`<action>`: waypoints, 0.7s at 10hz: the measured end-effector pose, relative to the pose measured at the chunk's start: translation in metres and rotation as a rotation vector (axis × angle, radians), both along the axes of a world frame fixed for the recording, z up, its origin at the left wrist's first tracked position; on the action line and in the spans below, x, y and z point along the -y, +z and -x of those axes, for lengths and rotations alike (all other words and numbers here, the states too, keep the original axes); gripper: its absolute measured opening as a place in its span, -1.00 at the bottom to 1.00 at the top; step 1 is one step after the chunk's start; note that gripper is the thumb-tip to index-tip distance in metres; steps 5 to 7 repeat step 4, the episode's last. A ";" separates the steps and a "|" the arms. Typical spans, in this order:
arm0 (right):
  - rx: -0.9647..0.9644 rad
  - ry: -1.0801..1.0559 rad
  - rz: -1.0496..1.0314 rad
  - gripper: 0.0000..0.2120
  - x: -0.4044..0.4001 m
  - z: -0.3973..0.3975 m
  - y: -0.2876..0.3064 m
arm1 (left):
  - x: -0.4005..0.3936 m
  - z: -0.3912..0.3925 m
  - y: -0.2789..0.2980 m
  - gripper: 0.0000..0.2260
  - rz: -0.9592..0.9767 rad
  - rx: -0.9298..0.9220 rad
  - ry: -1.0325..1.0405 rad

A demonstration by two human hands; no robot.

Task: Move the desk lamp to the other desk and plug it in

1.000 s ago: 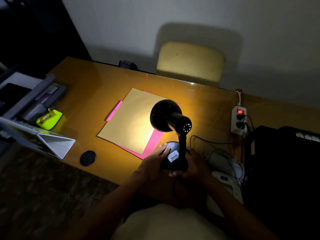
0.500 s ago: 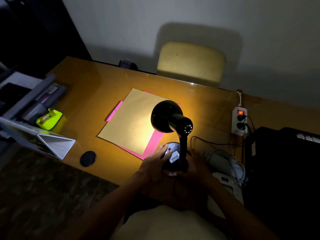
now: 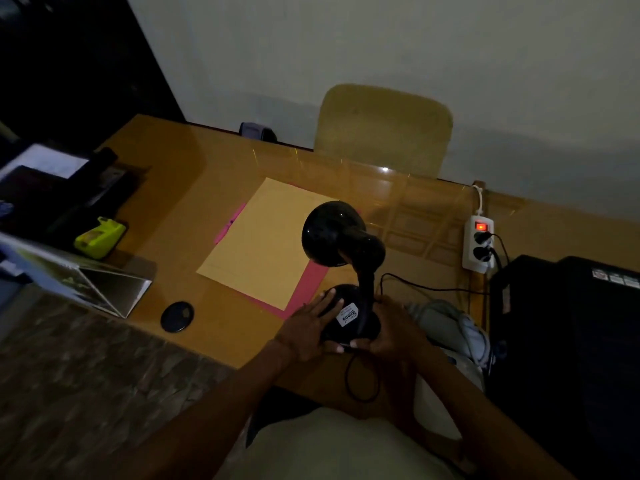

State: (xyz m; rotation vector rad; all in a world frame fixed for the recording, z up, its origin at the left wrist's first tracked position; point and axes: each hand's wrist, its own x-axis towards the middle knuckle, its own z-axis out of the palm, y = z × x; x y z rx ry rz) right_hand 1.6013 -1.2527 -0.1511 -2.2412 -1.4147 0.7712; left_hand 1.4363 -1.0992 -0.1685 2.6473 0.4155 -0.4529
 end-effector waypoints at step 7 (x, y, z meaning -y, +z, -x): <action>-0.039 -0.006 0.160 -0.17 -0.014 -0.042 0.016 | -0.029 0.016 0.011 -0.26 0.022 0.137 0.188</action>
